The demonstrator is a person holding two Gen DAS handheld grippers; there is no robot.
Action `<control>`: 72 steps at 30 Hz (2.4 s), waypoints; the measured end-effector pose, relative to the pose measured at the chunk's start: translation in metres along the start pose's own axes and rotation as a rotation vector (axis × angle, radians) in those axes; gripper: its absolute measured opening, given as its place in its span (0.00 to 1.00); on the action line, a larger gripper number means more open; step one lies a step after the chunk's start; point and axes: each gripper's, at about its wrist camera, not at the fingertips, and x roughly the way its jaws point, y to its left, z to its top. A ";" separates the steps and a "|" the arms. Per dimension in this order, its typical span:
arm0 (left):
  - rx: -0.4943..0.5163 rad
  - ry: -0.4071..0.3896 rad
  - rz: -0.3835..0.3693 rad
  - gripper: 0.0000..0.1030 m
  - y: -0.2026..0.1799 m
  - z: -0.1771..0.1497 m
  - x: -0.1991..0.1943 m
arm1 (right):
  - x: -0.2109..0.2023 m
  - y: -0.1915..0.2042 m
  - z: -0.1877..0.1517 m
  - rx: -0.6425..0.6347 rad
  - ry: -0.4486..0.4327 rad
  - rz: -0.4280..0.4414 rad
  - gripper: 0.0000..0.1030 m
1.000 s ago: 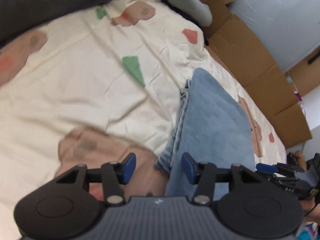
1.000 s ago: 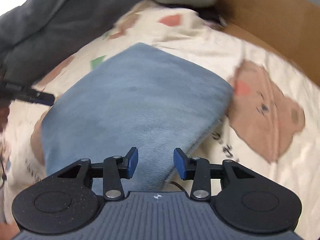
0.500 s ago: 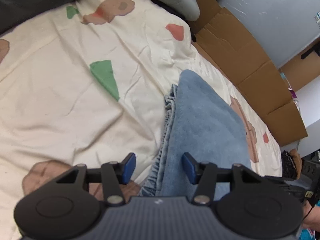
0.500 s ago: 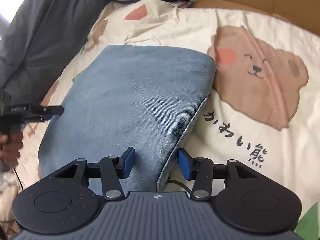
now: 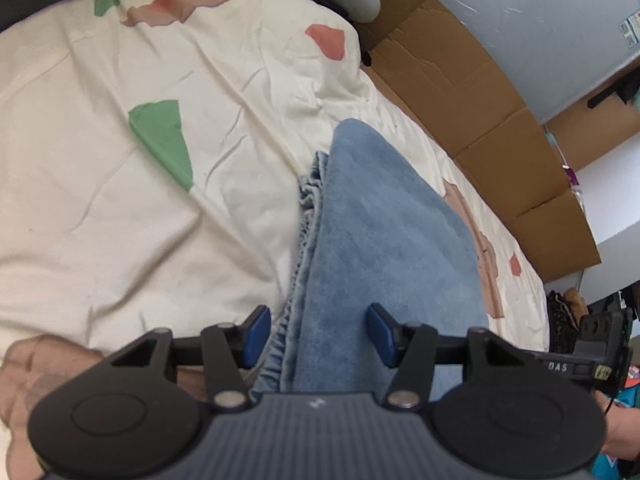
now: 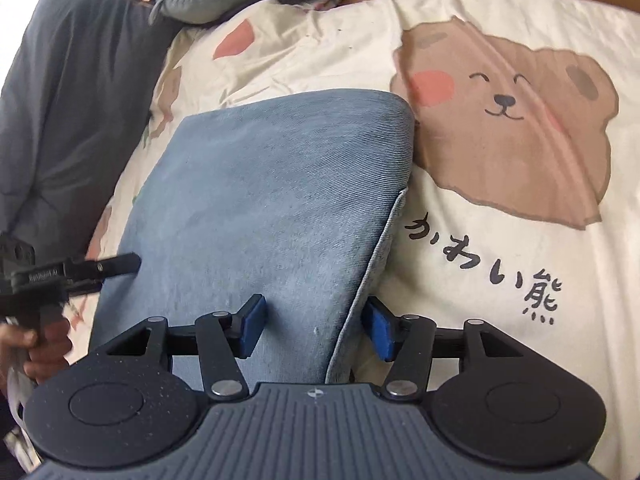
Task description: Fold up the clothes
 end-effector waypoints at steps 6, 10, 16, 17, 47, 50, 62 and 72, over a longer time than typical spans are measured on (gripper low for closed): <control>-0.024 0.013 -0.023 0.56 0.005 0.000 0.005 | -0.001 0.001 0.004 0.018 -0.004 0.017 0.53; -0.014 0.028 -0.028 0.60 0.006 0.001 0.007 | -0.005 0.001 0.006 0.056 -0.014 0.038 0.45; -0.031 0.061 -0.043 0.60 0.006 0.004 0.016 | 0.009 -0.011 0.006 0.155 -0.007 0.075 0.51; -0.030 0.064 -0.041 0.60 0.006 0.004 0.017 | 0.010 -0.012 0.007 0.163 -0.005 0.080 0.50; 0.041 0.178 -0.061 0.58 -0.076 -0.007 0.069 | -0.099 -0.067 -0.005 0.213 -0.058 0.067 0.18; 0.052 0.194 -0.058 0.58 -0.091 -0.009 0.079 | -0.113 -0.081 -0.008 0.217 -0.062 0.058 0.18; 0.126 0.229 -0.056 0.56 -0.144 -0.019 0.108 | -0.158 -0.118 -0.014 0.244 -0.113 -0.004 0.18; 0.178 0.279 -0.027 0.54 -0.171 -0.024 0.110 | -0.181 -0.137 -0.023 0.295 -0.170 -0.024 0.17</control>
